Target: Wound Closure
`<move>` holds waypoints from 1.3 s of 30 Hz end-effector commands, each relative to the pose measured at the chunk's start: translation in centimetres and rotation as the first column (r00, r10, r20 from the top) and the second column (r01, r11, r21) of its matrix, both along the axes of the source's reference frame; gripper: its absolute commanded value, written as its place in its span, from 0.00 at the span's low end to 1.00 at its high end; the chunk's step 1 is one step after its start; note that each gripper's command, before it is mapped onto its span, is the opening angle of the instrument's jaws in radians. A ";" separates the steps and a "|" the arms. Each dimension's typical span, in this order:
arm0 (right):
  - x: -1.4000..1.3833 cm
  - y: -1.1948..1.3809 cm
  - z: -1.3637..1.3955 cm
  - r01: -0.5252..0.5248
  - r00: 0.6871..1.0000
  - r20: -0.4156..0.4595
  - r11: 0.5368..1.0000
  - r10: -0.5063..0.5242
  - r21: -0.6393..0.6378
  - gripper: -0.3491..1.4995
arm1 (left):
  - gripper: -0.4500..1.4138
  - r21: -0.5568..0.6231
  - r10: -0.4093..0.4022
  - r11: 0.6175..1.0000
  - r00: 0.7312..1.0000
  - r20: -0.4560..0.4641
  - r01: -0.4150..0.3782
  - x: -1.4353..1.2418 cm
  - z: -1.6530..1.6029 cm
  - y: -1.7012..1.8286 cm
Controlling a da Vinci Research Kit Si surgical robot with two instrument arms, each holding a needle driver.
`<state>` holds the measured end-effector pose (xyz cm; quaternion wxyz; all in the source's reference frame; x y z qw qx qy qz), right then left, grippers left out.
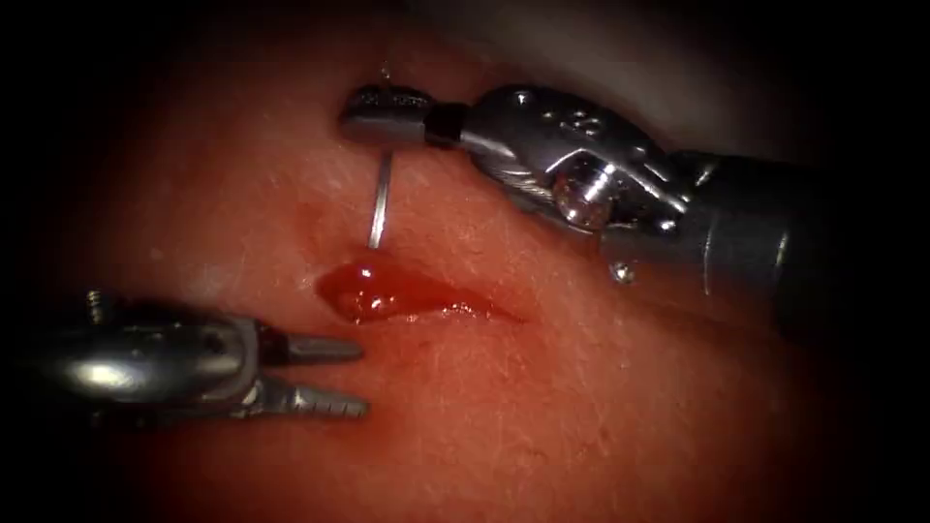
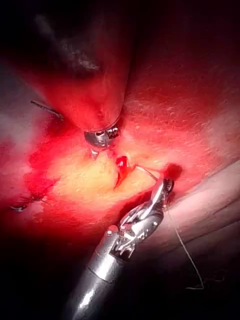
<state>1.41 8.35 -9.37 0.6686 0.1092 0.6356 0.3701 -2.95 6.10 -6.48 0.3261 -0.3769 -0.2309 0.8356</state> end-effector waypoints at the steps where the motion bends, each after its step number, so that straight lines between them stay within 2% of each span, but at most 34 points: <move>1: 0.04 0.04 0.07 -0.004 1.000 0.006 1.000 0.004 -0.015 0.00 | 0.38 0.001 0.001 1.000 1.000 0.000 -0.001 -0.04 0.06 -0.05; 5: 0.04 0.06 0.07 -0.006 1.000 0.009 1.000 0.007 -0.027 0.00 | 0.38 0.001 0.001 1.000 1.000 0.000 -0.001 -0.04 0.06 -0.06; 8: 0.03 0.09 0.08 -0.016 0.999 0.028 0.992 0.019 -0.121 0.00 | 0.37 0.001 0.000 1.000 1.000 -0.001 0.000 -0.04 0.06 -0.06; 17: 0.02 0.19 0.10 -0.040 0.999 0.028 0.991 0.044 -0.128 0.00 | 0.37 0.000 -0.001 1.000 1.000 -0.002 0.001 -0.06 0.07 -0.06; 22: 0.01 0.22 0.12 -0.056 0.998 0.002 0.997 0.057 -0.058 0.00 | 0.37 -0.001 -0.003 1.000 1.000 -0.003 0.003 -0.07 0.09 -0.07; 35: 0.02 0.25 0.16 -0.051 0.999 0.000 0.997 0.051 -0.053 0.00 | 0.36 -0.002 -0.004 1.000 1.000 -0.004 0.004 -0.09 0.10 -0.08; 39: 0.00 0.29 0.18 -0.056 0.998 -0.017 0.998 0.056 0.009 0.00 | 0.36 -0.002 -0.004 1.000 1.000 -0.004 0.004 -0.08 0.10 -0.08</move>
